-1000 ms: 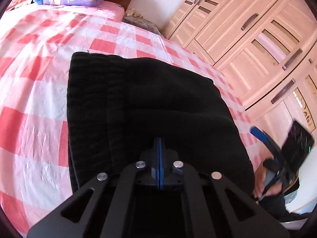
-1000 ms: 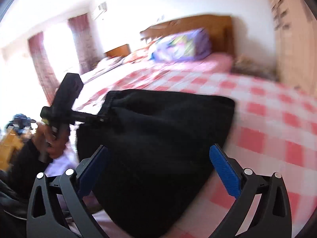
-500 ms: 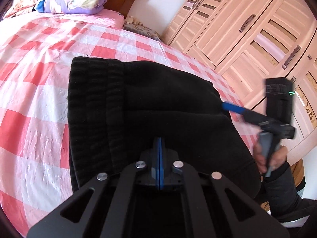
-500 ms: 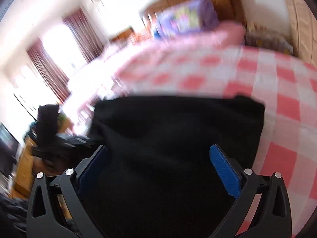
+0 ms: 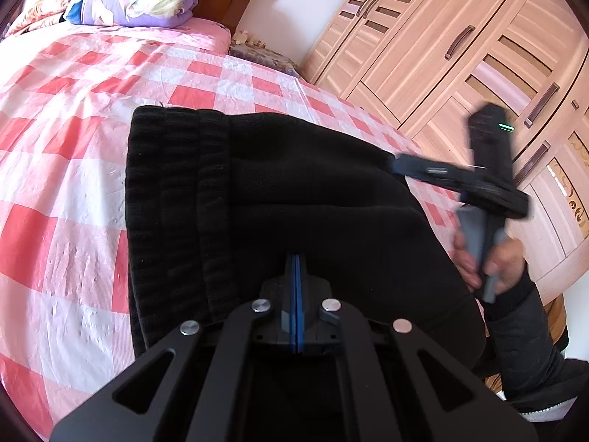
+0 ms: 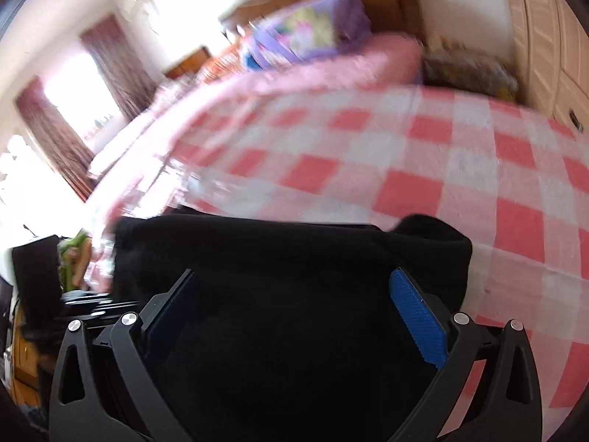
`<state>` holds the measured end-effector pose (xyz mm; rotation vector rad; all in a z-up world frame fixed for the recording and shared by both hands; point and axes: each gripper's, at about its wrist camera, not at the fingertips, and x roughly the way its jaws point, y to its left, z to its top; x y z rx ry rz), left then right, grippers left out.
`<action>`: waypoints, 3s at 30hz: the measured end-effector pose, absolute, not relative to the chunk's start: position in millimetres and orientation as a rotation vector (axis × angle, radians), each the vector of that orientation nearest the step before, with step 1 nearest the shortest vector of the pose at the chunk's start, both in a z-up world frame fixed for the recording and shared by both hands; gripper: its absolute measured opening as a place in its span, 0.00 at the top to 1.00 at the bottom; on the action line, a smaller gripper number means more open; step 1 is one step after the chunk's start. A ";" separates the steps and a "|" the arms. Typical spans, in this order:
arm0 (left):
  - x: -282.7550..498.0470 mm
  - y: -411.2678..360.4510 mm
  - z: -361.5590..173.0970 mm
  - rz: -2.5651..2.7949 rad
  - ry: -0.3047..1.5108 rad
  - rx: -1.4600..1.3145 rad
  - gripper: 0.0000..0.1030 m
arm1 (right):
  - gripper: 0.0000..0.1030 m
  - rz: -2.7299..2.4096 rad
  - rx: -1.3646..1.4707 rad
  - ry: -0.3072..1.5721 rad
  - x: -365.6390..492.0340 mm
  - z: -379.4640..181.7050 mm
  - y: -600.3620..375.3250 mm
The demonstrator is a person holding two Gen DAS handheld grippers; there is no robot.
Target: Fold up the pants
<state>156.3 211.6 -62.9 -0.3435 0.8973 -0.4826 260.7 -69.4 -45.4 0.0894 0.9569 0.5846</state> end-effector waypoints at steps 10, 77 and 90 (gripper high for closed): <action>155.3 207.4 -61.6 -0.456 0.904 -0.332 0.98 | 0.04 0.465 0.085 0.912 268.1 -36.1 -75.9; 251.0 139.7 -10.1 -0.087 0.870 0.144 0.06 | 0.04 0.789 0.080 0.691 64.8 2.3 -69.2; 100.9 159.9 -6.2 -0.134 0.736 0.039 0.02 | 0.04 0.347 0.027 0.735 119.4 -12.8 -89.6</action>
